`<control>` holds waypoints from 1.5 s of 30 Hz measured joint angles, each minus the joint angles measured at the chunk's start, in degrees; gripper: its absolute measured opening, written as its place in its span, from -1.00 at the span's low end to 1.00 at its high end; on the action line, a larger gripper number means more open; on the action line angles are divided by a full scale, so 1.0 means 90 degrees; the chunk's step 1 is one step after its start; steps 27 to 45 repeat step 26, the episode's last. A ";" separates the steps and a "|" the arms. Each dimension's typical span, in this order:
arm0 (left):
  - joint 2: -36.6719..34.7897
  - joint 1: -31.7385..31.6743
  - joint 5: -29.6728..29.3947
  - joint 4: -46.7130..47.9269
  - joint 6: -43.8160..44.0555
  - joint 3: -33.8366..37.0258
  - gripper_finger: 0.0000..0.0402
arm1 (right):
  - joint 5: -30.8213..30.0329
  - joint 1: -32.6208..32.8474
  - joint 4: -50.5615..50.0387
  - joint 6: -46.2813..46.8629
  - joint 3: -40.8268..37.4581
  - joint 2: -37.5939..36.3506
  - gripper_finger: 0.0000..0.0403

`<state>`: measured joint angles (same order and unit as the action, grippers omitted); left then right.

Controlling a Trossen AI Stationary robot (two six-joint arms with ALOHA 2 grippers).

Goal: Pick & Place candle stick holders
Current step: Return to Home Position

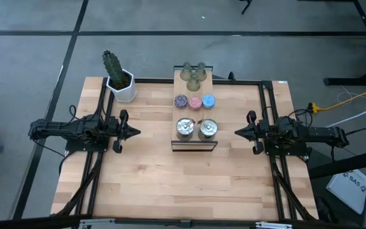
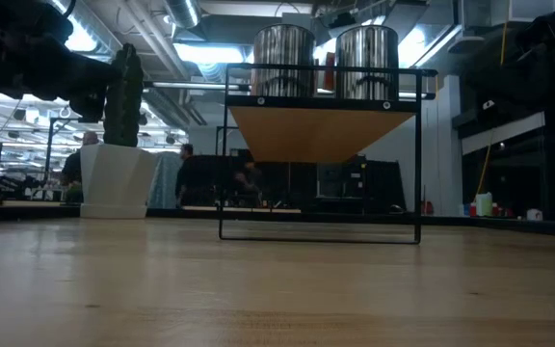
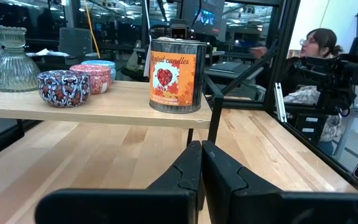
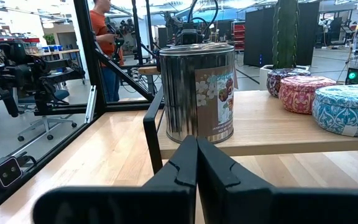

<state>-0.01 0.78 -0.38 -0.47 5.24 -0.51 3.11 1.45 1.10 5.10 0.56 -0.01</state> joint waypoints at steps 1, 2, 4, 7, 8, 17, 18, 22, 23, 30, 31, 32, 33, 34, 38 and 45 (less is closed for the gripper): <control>0.0000 0.0000 0.0000 0.0000 0.0002 0.0000 -0.97 | 0.0000 -0.0001 0.0000 -0.0002 0.0000 0.0000 -0.97; 0.0000 0.0000 0.0000 0.0000 0.0002 0.0000 -0.96 | 0.0000 -0.0002 0.0000 -0.0001 0.0000 0.0000 -0.97; 0.0000 0.0000 0.0000 0.0000 0.0001 0.0000 -0.95 | 0.0000 0.0000 -0.0001 0.0000 0.0000 0.0000 -0.97; 0.0000 0.0000 0.0000 0.0000 0.0002 0.0000 -0.95 | 0.0000 0.0000 -0.0001 0.0000 0.0000 0.0000 -0.97; 0.0000 0.0000 0.0000 0.0000 0.0002 0.0000 -0.95 | 0.0000 0.0000 0.0001 0.0000 0.0000 0.0000 -0.97; 0.0000 0.0000 0.0000 0.0000 0.0002 0.0000 -0.96 | 0.0000 -0.0002 -0.0001 0.0000 0.0000 0.0000 -0.97; 0.0000 0.0000 0.0000 0.0000 0.0001 0.0000 -0.96 | 0.0000 -0.0001 -0.0001 -0.0001 0.0000 0.0000 -0.97; 0.0000 0.0000 0.0000 0.0000 0.0002 0.0000 -0.94 | -0.0002 0.0000 0.0001 0.0000 0.0000 0.0000 -0.97; 0.0000 0.0000 0.0000 0.0000 0.0000 0.0000 -0.94 | -0.0002 0.0000 -0.0001 -0.0001 0.0000 0.0000 -0.97; 0.0000 0.0000 0.0000 0.0000 0.0002 0.0000 -0.94 | 0.0000 -0.0002 0.0001 -0.0001 0.0000 0.0000 -0.97; 0.0000 0.0000 0.0000 0.0000 0.0002 0.0000 -0.94 | 0.0000 -0.0002 0.0001 -0.0001 0.0000 0.0000 -0.97; 0.0000 0.0000 0.0000 0.0000 0.0002 0.0000 -0.94 | 0.0000 -0.0002 0.0001 -0.0001 0.0000 0.0000 -0.97; 0.0000 0.0000 0.0000 0.0000 0.0002 0.0000 -0.94 | 0.0000 -0.0002 0.0001 -0.0001 0.0000 0.0000 -0.97; 0.0000 0.0000 0.0000 0.0000 0.0002 0.0000 -0.94 | 0.0000 -0.0002 0.0001 -0.0001 0.0000 0.0000 -0.97; 0.0000 0.0000 0.0000 0.0000 0.0002 0.0000 -0.94 | 0.0000 -0.0002 0.0001 -0.0001 0.0000 0.0000 -0.97; 0.0000 0.0000 0.0000 0.0000 0.0002 0.0000 -0.94 | 0.0000 -0.0002 0.0001 -0.0001 0.0000 0.0000 -0.97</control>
